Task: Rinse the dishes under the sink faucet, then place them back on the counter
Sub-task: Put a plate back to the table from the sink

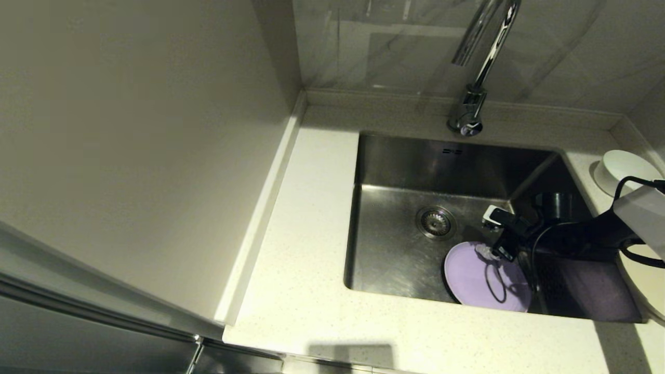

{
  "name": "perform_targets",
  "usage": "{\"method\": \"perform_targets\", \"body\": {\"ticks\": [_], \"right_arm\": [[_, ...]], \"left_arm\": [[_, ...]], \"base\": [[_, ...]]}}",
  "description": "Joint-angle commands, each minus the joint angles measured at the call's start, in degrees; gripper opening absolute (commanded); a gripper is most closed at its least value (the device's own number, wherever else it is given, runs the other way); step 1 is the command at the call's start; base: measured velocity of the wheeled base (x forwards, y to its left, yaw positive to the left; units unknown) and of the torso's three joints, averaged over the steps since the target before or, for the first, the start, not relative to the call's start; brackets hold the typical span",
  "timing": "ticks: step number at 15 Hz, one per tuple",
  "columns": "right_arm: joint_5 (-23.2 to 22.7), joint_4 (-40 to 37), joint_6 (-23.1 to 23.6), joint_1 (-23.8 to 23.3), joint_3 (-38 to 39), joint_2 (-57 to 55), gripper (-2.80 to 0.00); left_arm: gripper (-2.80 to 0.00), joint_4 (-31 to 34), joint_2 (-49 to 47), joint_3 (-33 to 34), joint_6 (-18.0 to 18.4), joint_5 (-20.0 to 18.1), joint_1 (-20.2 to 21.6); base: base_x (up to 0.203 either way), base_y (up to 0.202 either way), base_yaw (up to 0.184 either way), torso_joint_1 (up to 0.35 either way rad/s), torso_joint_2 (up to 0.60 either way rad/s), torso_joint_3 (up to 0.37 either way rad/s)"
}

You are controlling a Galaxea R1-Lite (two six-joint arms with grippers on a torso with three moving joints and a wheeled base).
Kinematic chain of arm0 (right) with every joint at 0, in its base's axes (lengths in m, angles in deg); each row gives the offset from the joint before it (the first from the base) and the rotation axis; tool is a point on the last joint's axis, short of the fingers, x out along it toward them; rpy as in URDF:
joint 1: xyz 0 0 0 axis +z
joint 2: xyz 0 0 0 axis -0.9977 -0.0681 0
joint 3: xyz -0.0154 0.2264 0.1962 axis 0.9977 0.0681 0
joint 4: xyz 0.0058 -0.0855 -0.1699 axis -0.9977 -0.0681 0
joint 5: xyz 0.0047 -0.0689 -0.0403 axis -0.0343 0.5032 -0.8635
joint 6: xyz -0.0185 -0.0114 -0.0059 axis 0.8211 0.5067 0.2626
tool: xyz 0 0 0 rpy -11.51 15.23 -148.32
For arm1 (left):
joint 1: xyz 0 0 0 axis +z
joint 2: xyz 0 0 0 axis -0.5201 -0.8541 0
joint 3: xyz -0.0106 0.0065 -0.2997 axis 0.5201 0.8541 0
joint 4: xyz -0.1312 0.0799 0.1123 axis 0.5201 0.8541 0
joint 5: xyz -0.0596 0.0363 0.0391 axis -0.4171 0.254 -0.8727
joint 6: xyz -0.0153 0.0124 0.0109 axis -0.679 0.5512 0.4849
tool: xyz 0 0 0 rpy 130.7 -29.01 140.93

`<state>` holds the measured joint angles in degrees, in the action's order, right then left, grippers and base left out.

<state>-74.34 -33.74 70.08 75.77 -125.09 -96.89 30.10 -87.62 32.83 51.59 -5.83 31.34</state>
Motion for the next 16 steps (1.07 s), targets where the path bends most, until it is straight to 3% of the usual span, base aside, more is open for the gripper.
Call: {"method": "perform_targets", "body": {"ticks": [1,3,8,16], "right_arm": [[-0.29,0.35,-0.25,0.2,-0.44,-0.51,0.0],[-0.45,2.01,-3.83,0.72,-0.79,-0.51,0.0],[-0.01,7.22,-20.19,4.98,-4.28,-0.48,0.0],[0.08,7.32,-23.71,5.14,-8.01,0.54,0.0]], "left_arm": [[-2.8,-0.04,0.18,0.0,0.05,0.04,0.0],[-2.8,-0.04,0.18,0.0,0.06,0.04,0.0],[-2.8,-0.04,0.18,0.0,0.05,0.04,0.0],[-2.8,-0.04,0.18,0.0,-0.02,0.04,0.0]], "base": [[0.0,0.0,0.0,0.0,0.0,0.0],[0.0,0.0,0.0,0.0,0.0,0.0],[0.0,0.0,0.0,0.0,0.0,0.0],[0.0,0.0,0.0,0.0,0.0,0.0]]}}
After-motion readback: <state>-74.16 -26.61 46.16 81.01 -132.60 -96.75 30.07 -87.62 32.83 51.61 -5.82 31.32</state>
